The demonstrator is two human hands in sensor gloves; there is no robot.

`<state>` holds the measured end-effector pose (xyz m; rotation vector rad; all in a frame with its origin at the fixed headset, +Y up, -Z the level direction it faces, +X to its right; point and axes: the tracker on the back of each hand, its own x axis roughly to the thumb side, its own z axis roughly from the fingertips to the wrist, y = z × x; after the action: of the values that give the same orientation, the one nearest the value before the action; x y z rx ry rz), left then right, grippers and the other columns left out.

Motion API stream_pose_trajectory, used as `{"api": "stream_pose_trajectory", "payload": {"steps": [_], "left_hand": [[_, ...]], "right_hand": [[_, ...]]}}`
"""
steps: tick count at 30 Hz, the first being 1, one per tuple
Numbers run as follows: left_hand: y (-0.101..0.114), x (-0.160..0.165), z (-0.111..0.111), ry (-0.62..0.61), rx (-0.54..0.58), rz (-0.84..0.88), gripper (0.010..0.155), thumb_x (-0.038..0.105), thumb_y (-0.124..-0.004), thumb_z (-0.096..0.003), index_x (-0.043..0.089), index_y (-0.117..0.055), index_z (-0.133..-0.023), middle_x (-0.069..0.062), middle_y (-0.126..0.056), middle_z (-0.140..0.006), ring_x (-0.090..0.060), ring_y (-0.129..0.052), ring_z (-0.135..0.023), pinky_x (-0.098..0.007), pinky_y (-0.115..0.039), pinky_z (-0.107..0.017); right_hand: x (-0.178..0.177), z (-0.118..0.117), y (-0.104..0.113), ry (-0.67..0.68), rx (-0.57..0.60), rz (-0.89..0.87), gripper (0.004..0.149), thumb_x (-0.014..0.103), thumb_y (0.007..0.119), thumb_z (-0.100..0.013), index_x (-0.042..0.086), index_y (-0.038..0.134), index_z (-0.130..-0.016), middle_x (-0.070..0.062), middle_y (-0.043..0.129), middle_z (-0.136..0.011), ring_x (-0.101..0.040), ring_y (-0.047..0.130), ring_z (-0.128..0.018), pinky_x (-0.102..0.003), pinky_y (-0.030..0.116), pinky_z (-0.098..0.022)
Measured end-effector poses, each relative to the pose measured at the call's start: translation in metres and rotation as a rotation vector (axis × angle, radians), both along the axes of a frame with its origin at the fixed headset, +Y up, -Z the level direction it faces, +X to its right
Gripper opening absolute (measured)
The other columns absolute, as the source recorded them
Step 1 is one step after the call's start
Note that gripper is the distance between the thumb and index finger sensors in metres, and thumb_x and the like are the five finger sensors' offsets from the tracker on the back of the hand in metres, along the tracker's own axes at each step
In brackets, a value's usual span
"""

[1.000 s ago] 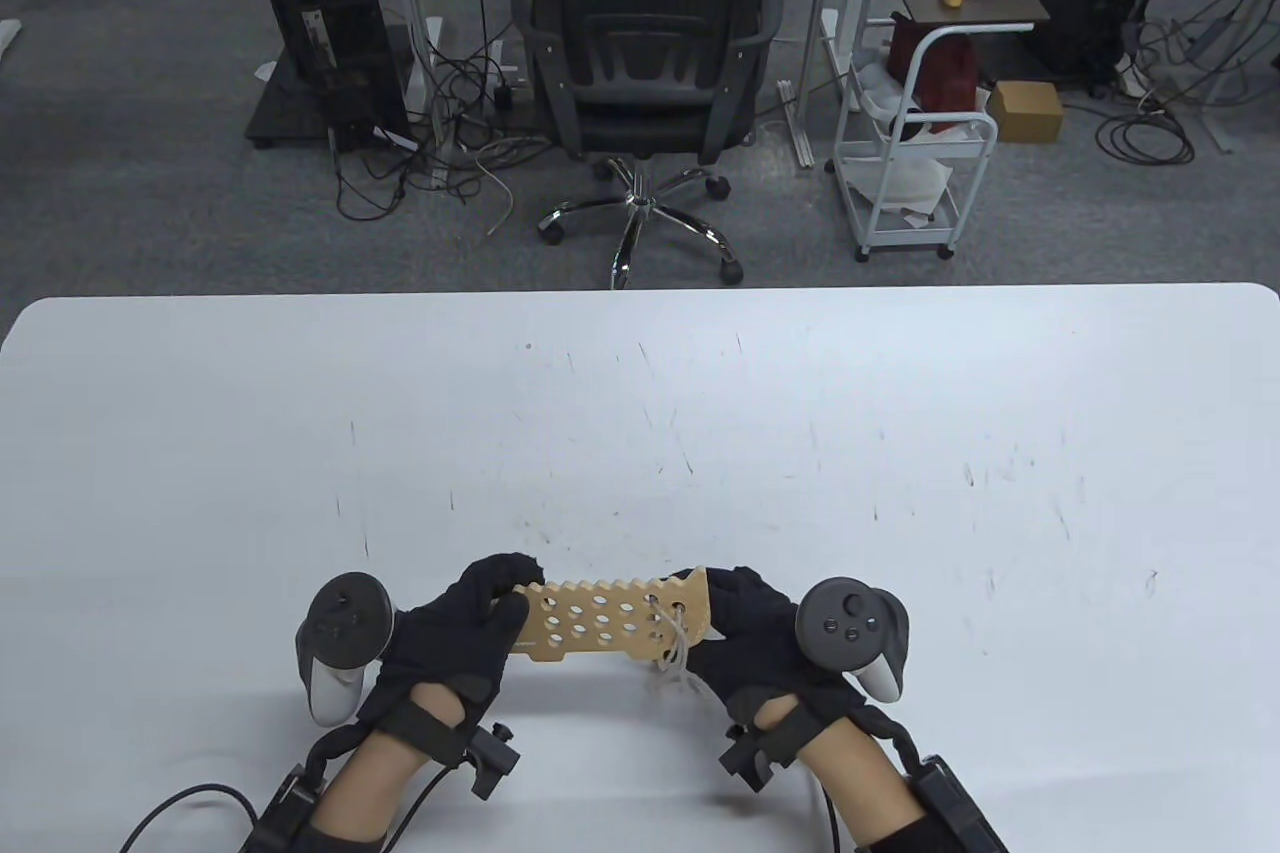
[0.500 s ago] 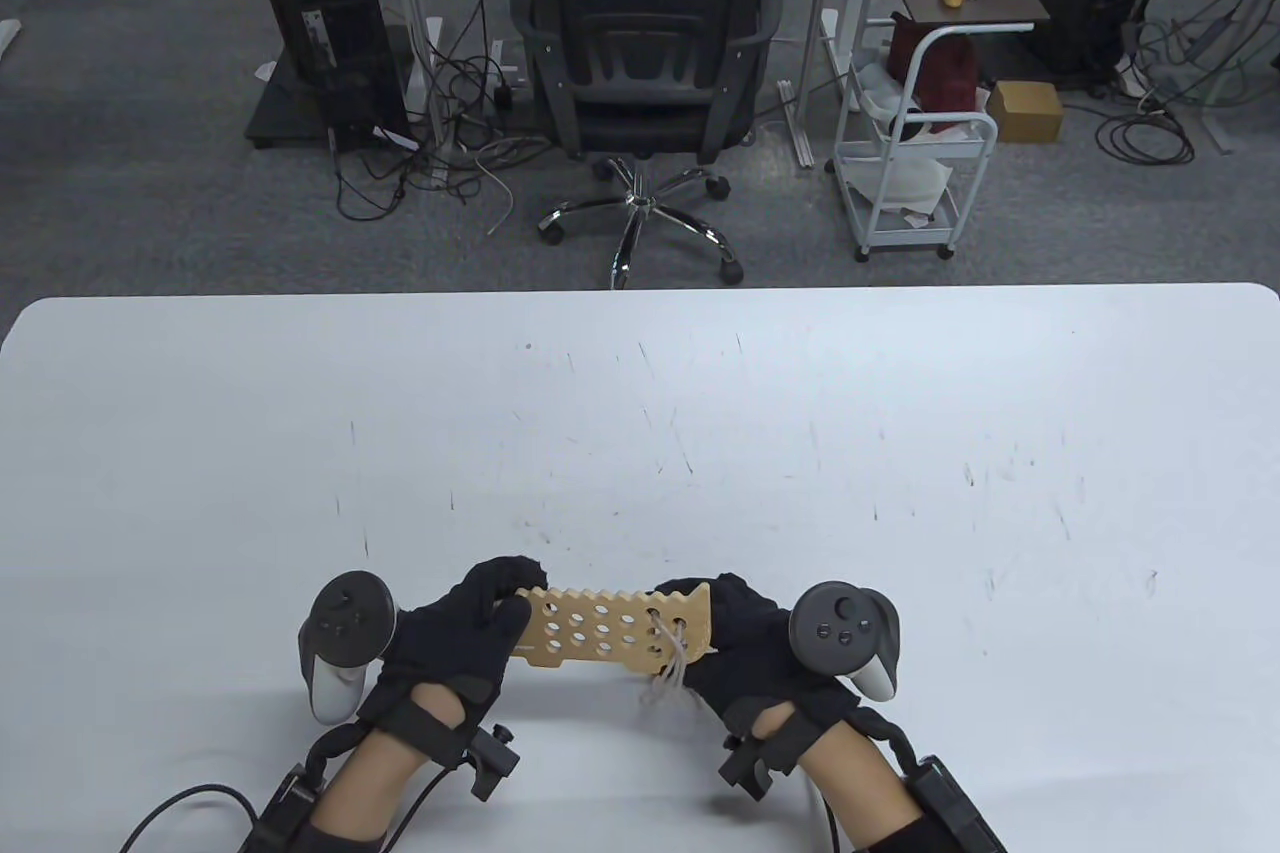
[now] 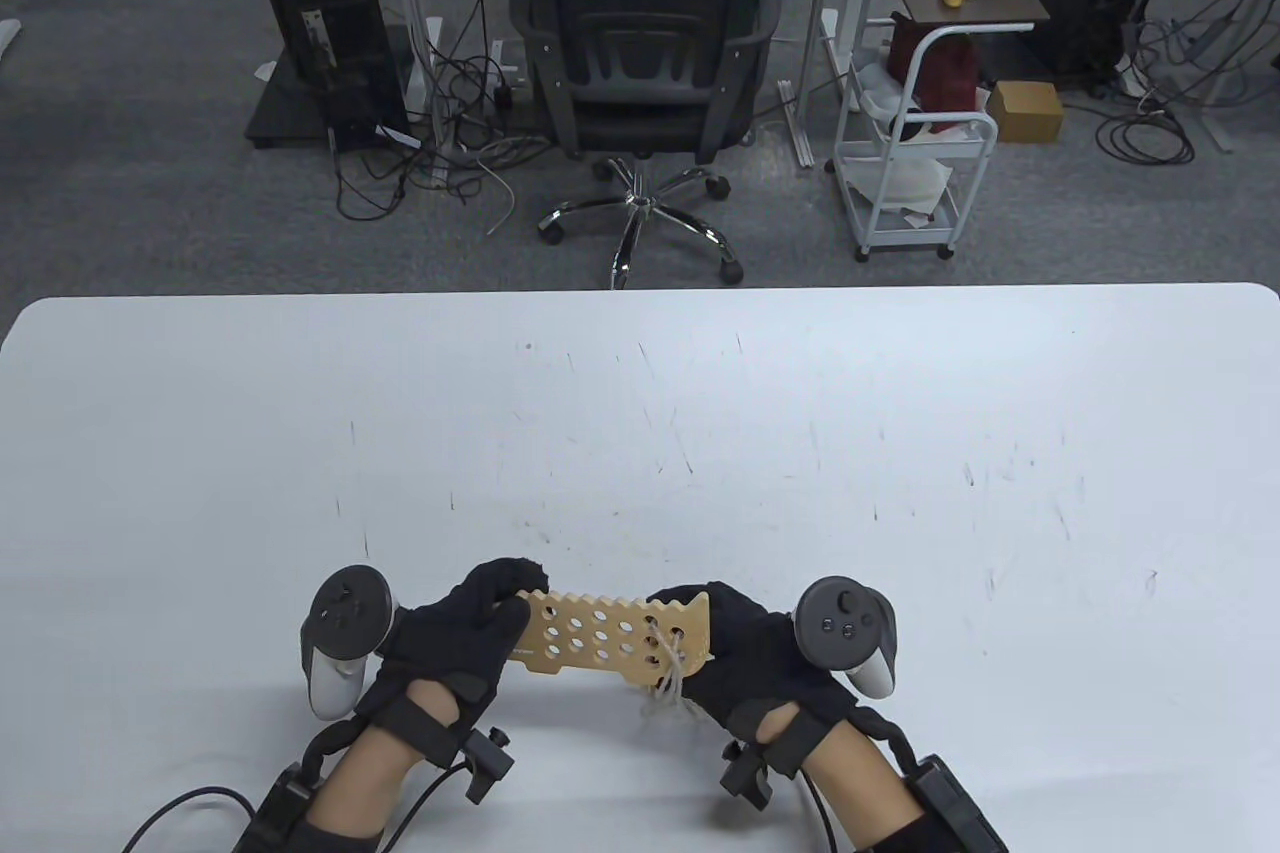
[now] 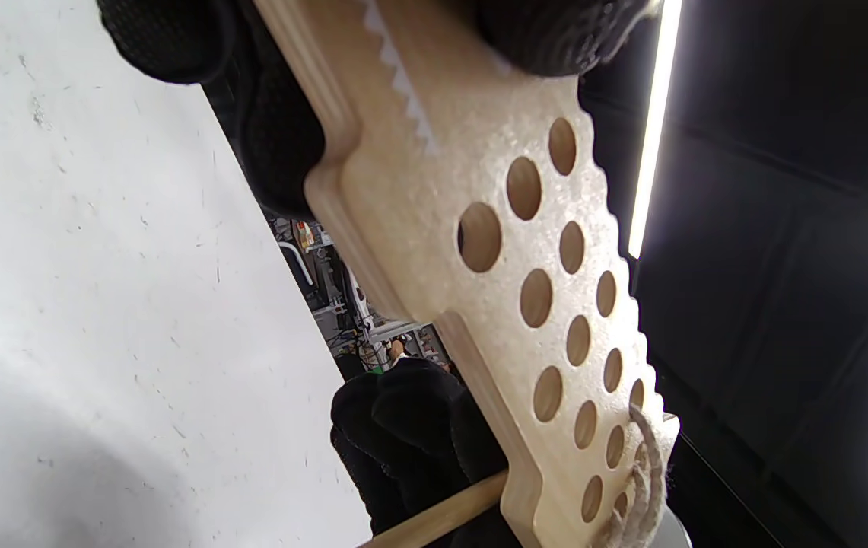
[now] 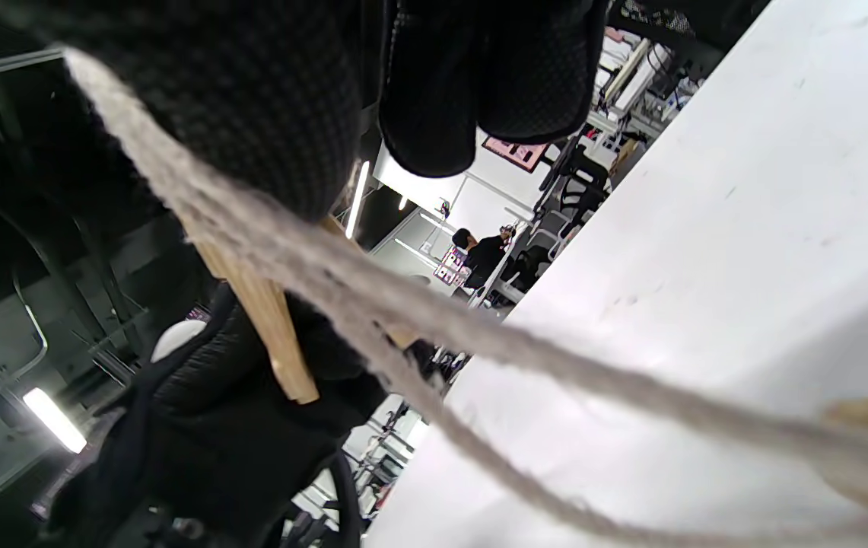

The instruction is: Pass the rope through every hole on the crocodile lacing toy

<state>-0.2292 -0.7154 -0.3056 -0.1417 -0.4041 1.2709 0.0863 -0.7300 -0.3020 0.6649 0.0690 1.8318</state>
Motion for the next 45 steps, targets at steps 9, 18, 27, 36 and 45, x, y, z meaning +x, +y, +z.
{"api": "stream_pose_trajectory", "payload": {"steps": [9, 18, 27, 36, 45], "left_hand": [[-0.001, 0.001, 0.0, -0.015, -0.022, 0.023, 0.052, 0.037, -0.07, -0.0422, 0.027, -0.07, -0.093, -0.001, -0.088, -0.078, -0.024, -0.098, -0.06, -0.057, -0.065, -0.07], [-0.001, 0.003, 0.0, -0.037, -0.046, 0.051, 0.052, 0.037, -0.07, -0.0422, 0.027, -0.07, -0.093, -0.001, -0.088, -0.078, -0.023, -0.098, -0.06, -0.056, -0.065, -0.07], [0.003, -0.003, 0.0, 0.035, -0.02, 0.023, 0.052, 0.037, -0.07, -0.0426, 0.028, -0.069, -0.094, -0.001, -0.088, -0.078, -0.023, -0.098, -0.061, -0.056, -0.065, -0.07], [0.006, -0.012, 0.0, 0.121, 0.014, -0.019, 0.052, 0.037, -0.071, -0.0426, 0.027, -0.07, -0.093, -0.001, -0.088, -0.078, -0.024, -0.098, -0.061, -0.055, -0.066, -0.07], [0.009, -0.02, -0.001, 0.171, 0.031, -0.033, 0.052, 0.038, -0.071, -0.0427, 0.027, -0.07, -0.093, -0.001, -0.088, -0.078, -0.024, -0.098, -0.061, -0.053, -0.069, -0.068]], "right_hand": [[-0.003, 0.0, -0.003, 0.083, -0.102, -0.073, 0.058, 0.021, 0.093, -0.04, 0.024, 0.074, -0.095, -0.014, 0.068, -0.103, -0.046, 0.062, -0.092, -0.071, 0.034, -0.067], [-0.007, -0.002, -0.009, 0.141, -0.23, -0.178, 0.042, 0.022, 0.089, -0.043, 0.023, 0.084, -0.084, -0.014, 0.075, -0.097, -0.046, 0.064, -0.091, -0.071, 0.034, -0.067], [0.005, -0.007, -0.008, -0.023, -0.18, -0.13, 0.042, 0.028, 0.088, -0.044, 0.024, 0.083, -0.086, -0.009, 0.089, -0.081, -0.04, 0.08, -0.079, -0.069, 0.042, -0.066], [0.019, -0.01, -0.007, -0.156, -0.172, -0.143, 0.046, 0.026, 0.086, -0.046, 0.025, 0.075, -0.091, -0.007, 0.093, -0.08, -0.037, 0.085, -0.077, -0.065, 0.05, -0.066], [0.026, -0.01, -0.004, -0.192, -0.174, -0.172, 0.044, 0.026, 0.085, -0.046, 0.025, 0.077, -0.089, -0.009, 0.091, -0.084, -0.039, 0.085, -0.076, -0.064, 0.053, -0.065]]}}
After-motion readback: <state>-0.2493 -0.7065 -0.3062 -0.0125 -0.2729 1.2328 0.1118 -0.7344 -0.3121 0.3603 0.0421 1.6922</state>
